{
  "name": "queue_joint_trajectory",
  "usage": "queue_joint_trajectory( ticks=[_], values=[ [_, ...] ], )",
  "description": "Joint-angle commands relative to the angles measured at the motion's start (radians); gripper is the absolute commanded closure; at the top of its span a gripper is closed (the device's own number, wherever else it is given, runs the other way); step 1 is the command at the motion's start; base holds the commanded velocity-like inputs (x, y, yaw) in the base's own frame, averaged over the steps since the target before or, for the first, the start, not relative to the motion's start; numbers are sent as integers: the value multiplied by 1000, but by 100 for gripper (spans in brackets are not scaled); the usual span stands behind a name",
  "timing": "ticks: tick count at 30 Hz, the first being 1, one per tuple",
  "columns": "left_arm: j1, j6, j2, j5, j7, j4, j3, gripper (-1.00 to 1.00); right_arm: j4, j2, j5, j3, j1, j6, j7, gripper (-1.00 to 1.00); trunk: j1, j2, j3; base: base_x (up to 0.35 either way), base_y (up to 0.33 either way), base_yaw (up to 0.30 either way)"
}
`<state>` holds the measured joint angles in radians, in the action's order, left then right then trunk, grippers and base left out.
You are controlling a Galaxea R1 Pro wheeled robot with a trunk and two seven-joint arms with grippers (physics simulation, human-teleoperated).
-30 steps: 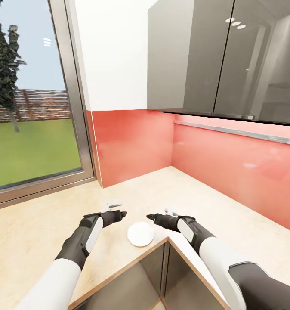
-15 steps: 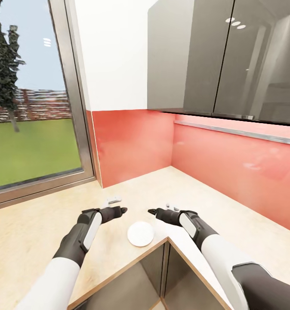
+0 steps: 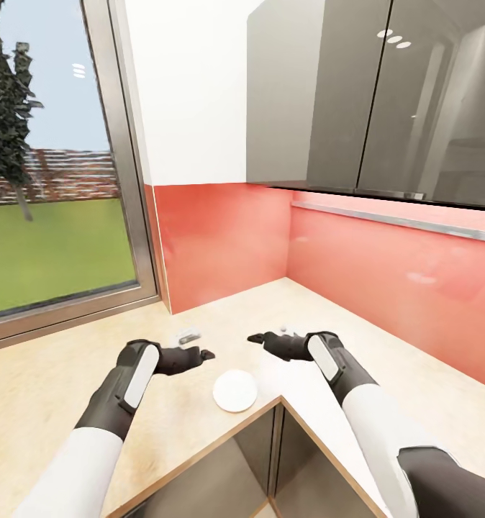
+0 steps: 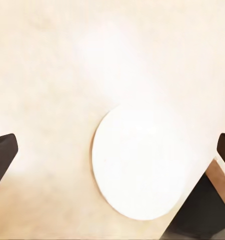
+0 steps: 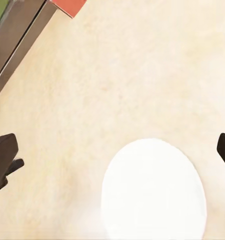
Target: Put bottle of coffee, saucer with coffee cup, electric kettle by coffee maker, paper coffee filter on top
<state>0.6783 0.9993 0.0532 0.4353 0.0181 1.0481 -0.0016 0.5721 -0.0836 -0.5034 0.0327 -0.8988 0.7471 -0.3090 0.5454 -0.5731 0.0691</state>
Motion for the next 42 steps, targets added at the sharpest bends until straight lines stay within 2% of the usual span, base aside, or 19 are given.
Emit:
queue_joint_trajectory(
  ticks=[1, 5, 9, 11, 20, 26, 33, 36, 38, 42],
  values=[
    [1, 4, 0, -2, 2, -2, 0, -100, 11, 0, 3, 1, 2, 4, -3, -100, 0, -2, 2, 0, 0, 0],
    [0, 4, 0, -1, 2, -10, -1, -100, 84, 1, 3, 0, 35, 6, -9, -100, 0, -2, 2, 0, 0, 0],
    [1, 4, 1, -1, 2, -25, -1, -100, 224, 6, 3, 0, 106, 17, -11, -100, 0, -2, 2, 0, 0, 0],
    [1, 4, 5, -1, 2, -31, -3, -100, 329, 16, 3, 0, 175, 101, -12, -100, 0, -2, 2, 0, 0, 0],
    [-1, 3, 10, 0, 2, -48, -3, -100, 340, 18, 6, 0, 247, 136, -13, -100, 0, -2, 2, 0, 0, 0],
    [0, 2, 11, 32, 6, -79, -4, -100, 337, 18, 7, 1, 292, 137, -14, -100, 0, -2, 2, 0, 0, 0],
    [-1, 2, 10, 86, 8, -81, -7, -100, 337, 18, 8, 1, 317, 138, -15, -100, 0, -2, 2, 0, 0, 0],
    [-1, 2, 8, 95, 14, -82, -9, -100, 337, 18, 8, 1, 321, 138, -15, -100, 0, -2, 2, 0, 0, 0],
    [-2, 3, 5, 98, 33, -82, -9, -100, 337, 18, 9, 1, 323, 138, -15, -100, 0, -2, 2, 0, 0, 0],
    [-2, 3, 0, 100, 119, -82, -9, -100, 337, 18, 9, 1, 331, 138, -15, -100, 0, -2, 2, 0, 0, 0]
  ],
)
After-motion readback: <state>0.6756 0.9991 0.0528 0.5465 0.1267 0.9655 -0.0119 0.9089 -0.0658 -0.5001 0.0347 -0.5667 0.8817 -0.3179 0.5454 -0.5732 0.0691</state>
